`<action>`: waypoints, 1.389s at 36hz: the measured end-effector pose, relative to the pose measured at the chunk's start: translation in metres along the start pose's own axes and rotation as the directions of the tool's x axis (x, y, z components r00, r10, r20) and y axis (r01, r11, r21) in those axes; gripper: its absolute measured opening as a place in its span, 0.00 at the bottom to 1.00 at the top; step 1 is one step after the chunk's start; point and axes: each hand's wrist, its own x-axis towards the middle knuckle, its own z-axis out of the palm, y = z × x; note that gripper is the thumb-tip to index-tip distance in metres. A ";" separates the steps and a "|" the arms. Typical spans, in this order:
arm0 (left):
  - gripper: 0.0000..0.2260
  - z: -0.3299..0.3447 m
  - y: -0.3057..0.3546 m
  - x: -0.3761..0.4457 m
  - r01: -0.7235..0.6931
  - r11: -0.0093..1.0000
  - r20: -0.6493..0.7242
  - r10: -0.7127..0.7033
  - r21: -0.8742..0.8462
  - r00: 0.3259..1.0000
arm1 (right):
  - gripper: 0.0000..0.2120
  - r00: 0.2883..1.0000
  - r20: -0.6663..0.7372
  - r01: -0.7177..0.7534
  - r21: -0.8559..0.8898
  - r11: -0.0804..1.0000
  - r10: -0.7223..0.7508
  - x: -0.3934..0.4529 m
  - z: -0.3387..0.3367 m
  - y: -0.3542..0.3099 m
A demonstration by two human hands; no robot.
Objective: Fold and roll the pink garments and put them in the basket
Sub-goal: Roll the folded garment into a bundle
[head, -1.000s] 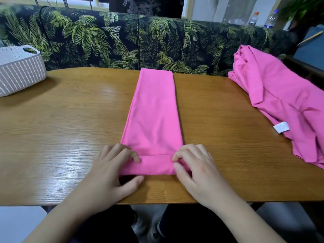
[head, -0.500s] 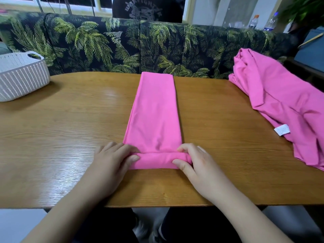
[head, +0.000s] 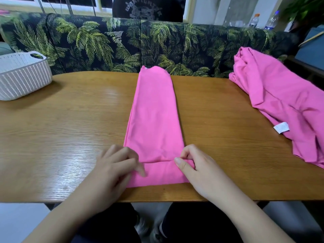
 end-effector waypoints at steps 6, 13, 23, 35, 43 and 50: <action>0.13 0.001 -0.001 -0.004 0.001 0.997 0.052 -0.005 0.077 0.999 | 0.10 0.999 0.003 -0.052 -0.049 0.997 0.053 0.008 0.001 -0.006; 0.14 0.004 -0.009 0.001 -0.025 0.988 0.038 0.020 0.152 0.999 | 0.11 0.928 -0.257 0.193 -0.289 0.937 -0.271 0.006 0.012 -0.006; 0.18 0.009 -0.020 0.022 0.055 0.998 0.022 -0.054 -0.015 0.998 | 0.22 0.919 -0.173 0.236 -0.476 0.847 -0.353 -0.003 0.018 -0.002; 0.18 0.008 -0.013 0.014 0.161 0.964 0.002 -0.164 -0.210 0.986 | 0.28 0.964 0.007 0.262 -0.202 0.944 -0.266 -0.002 0.006 -0.006; 0.17 0.002 -0.012 0.012 -0.037 0.999 -0.015 0.037 0.022 0.999 | 0.11 0.988 0.109 0.123 -0.149 0.981 -0.107 0.020 0.001 -0.012; 0.21 0.005 -0.017 0.010 -0.105 0.967 0.000 0.108 0.234 0.994 | 0.23 0.971 -0.131 0.161 -0.273 0.949 -0.202 0.015 0.015 -0.004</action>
